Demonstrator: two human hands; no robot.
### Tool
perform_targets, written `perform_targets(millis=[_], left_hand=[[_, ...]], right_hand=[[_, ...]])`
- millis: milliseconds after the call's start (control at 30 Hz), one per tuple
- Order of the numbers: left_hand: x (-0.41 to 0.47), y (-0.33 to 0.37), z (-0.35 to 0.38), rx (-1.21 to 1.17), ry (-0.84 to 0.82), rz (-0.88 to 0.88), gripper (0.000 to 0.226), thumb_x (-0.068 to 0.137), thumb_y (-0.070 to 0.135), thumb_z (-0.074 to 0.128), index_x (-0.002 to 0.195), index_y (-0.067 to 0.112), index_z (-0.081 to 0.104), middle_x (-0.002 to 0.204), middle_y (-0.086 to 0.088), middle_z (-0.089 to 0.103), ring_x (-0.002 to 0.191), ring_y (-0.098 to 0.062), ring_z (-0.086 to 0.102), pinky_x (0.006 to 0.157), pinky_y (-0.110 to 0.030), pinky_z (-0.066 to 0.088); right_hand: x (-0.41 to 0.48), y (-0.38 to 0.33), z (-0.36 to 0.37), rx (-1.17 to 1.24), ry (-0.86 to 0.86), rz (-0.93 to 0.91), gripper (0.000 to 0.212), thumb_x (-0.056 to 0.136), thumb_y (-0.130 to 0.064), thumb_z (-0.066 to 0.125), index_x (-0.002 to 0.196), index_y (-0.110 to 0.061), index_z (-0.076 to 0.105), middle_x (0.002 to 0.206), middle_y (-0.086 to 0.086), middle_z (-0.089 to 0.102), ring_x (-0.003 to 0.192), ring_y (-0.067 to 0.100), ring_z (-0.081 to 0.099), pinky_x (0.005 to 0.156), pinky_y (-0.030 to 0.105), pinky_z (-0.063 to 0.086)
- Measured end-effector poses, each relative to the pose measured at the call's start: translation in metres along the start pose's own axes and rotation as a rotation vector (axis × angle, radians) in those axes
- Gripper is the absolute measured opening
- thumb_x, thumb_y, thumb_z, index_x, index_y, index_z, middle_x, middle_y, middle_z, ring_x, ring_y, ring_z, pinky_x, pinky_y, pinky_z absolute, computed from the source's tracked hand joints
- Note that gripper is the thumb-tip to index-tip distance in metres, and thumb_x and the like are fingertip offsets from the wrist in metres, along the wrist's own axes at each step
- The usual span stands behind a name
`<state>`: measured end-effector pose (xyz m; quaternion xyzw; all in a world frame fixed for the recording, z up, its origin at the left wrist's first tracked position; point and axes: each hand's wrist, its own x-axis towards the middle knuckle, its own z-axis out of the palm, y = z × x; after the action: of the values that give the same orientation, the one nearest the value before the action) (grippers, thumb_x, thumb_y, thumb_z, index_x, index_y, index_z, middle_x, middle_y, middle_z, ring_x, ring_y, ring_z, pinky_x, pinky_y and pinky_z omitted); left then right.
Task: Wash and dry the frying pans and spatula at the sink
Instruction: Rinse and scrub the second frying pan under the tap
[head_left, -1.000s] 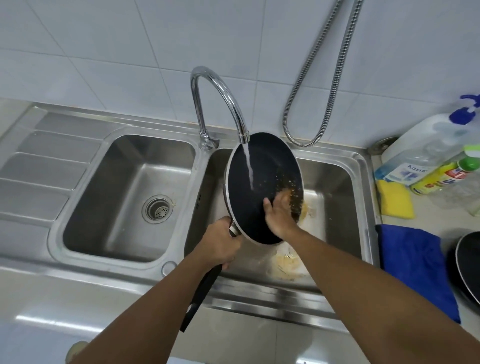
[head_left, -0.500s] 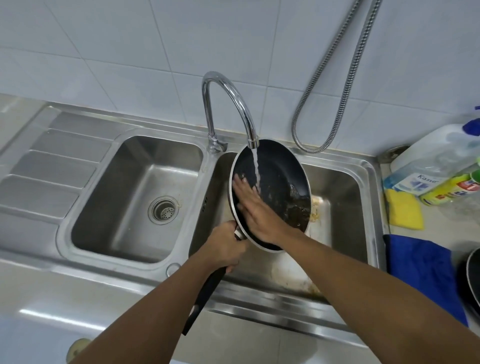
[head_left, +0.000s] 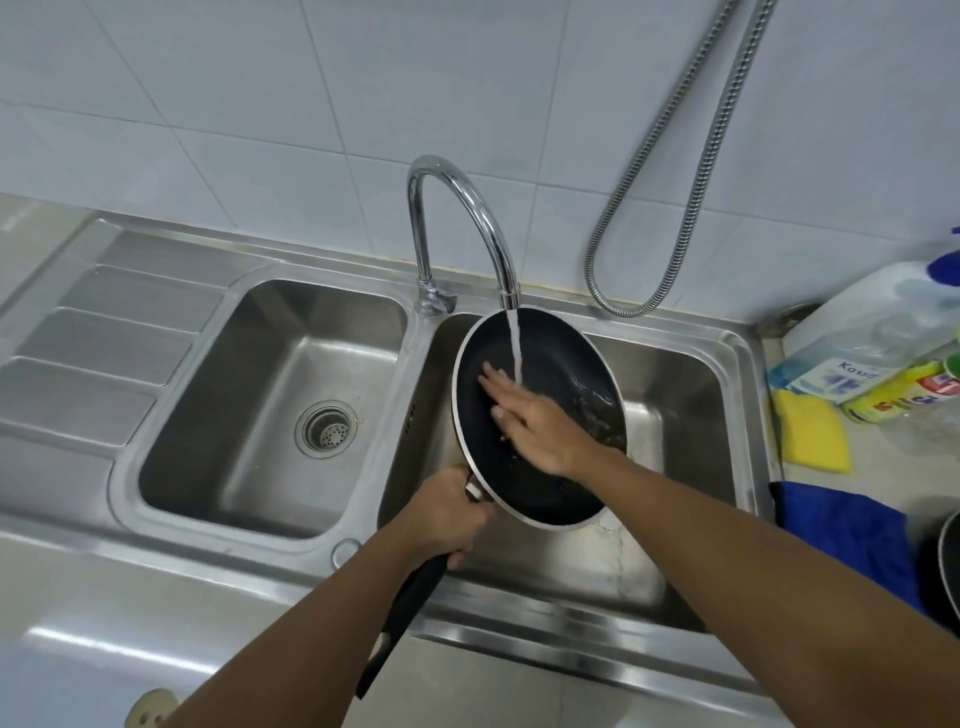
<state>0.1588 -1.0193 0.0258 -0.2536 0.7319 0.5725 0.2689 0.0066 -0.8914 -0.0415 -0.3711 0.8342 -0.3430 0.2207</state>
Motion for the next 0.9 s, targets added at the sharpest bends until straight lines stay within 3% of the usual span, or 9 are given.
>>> perform_targets(millis=[33, 100, 200, 300, 433, 600, 767, 833, 900], left_hand=[[-0.001, -0.002, -0.002, 0.009, 0.001, -0.008, 0.016, 0.092, 0.015, 0.058, 0.107, 0.008, 0.058, 0.049, 0.0, 0.055, 0.041, -0.021, 0.046, 0.044, -0.029, 0.043], [-0.003, -0.004, -0.007, 0.03, 0.003, -0.014, 0.013, 0.094, 0.013, 0.058, 0.107, 0.011, 0.057, 0.046, 0.004, 0.056, 0.039, -0.02, 0.045, 0.044, -0.029, 0.045], [-0.005, -0.005, -0.012, 0.054, -0.004, -0.021, 0.019, 0.093, 0.015, 0.062, 0.112, 0.013, 0.059, 0.052, 0.004, 0.058, 0.039, -0.019, 0.045, 0.046, -0.03, 0.047], [-0.003, -0.009, -0.014, 0.055, -0.009, -0.036, 0.019, 0.093, 0.014, 0.063, 0.111, 0.013, 0.058, 0.059, -0.001, 0.059, 0.039, -0.018, 0.046, 0.046, -0.03, 0.047], [0.004, -0.012, -0.015, 0.09, -0.004, -0.039, 0.015, 0.092, 0.014, 0.063, 0.107, 0.013, 0.059, 0.06, -0.001, 0.06, 0.04, -0.019, 0.047, 0.046, -0.031, 0.048], [0.011, -0.011, -0.02, 0.131, -0.007, -0.024, 0.015, 0.093, 0.016, 0.066, 0.106, 0.014, 0.059, 0.056, 0.001, 0.061, 0.038, -0.019, 0.049, 0.045, -0.03, 0.048], [0.014, -0.012, -0.019, 0.179, 0.018, -0.019, 0.018, 0.093, 0.021, 0.066, 0.108, 0.013, 0.06, 0.063, -0.003, 0.061, 0.042, -0.024, 0.053, 0.043, -0.029, 0.047], [0.015, -0.013, -0.016, 0.171, 0.034, -0.029, 0.017, 0.093, 0.02, 0.065, 0.107, 0.012, 0.06, 0.068, -0.006, 0.062, 0.046, -0.026, 0.055, 0.043, -0.03, 0.048], [0.017, -0.012, -0.013, 0.179, 0.052, -0.029, 0.013, 0.093, 0.018, 0.064, 0.104, 0.012, 0.058, 0.073, -0.009, 0.062, 0.045, -0.027, 0.055, 0.044, -0.031, 0.049]], right_hand=[[0.0, 0.001, -0.006, 0.037, 0.136, 0.077, 0.038, 0.108, -0.022, 0.045, 0.145, -0.019, 0.054, 0.146, 0.003, 0.057, 0.129, 0.006, 0.054, 0.113, 0.027, 0.04], [0.008, 0.007, -0.025, 0.053, 0.403, 0.2, 0.029, 0.105, -0.02, 0.047, 0.124, -0.019, 0.07, 0.107, 0.003, 0.076, 0.088, 0.004, 0.069, 0.084, 0.027, 0.055], [0.03, 0.001, -0.055, -0.095, 0.475, 0.04, 0.029, 0.105, -0.019, 0.044, 0.125, -0.019, 0.065, 0.103, 0.0, 0.073, 0.091, 0.014, 0.068, 0.084, 0.033, 0.055], [0.071, -0.013, -0.082, -0.41, 0.279, -0.105, 0.025, 0.102, -0.015, 0.04, 0.124, -0.019, 0.053, 0.097, -0.006, 0.048, 0.083, 0.018, 0.051, 0.07, 0.036, 0.044], [0.121, -0.03, -0.094, -0.601, 0.079, -0.293, 0.043, 0.098, -0.034, 0.04, 0.141, -0.044, 0.043, 0.116, -0.006, 0.05, 0.084, 0.013, 0.051, 0.072, 0.028, 0.047], [0.15, -0.038, -0.087, -0.86, 0.021, -0.445, 0.054, 0.094, -0.011, 0.051, 0.138, -0.043, 0.046, 0.113, -0.002, 0.048, 0.076, 0.018, 0.053, 0.055, 0.034, 0.05], [0.138, -0.028, -0.098, -0.715, 0.092, -0.231, 0.066, 0.088, -0.016, 0.04, 0.147, -0.045, 0.037, 0.112, 0.001, 0.051, 0.084, 0.021, 0.054, 0.064, 0.038, 0.049], [0.125, -0.019, -0.094, -0.519, 0.1, -0.116, 0.064, 0.087, -0.01, 0.04, 0.146, -0.033, 0.041, 0.114, 0.001, 0.052, 0.089, 0.022, 0.056, 0.075, 0.041, 0.052], [0.094, -0.007, -0.082, -0.283, 0.257, -0.017, 0.062, 0.088, 0.004, 0.038, 0.144, -0.024, 0.044, 0.117, 0.004, 0.05, 0.095, 0.02, 0.054, 0.082, 0.038, 0.048]])
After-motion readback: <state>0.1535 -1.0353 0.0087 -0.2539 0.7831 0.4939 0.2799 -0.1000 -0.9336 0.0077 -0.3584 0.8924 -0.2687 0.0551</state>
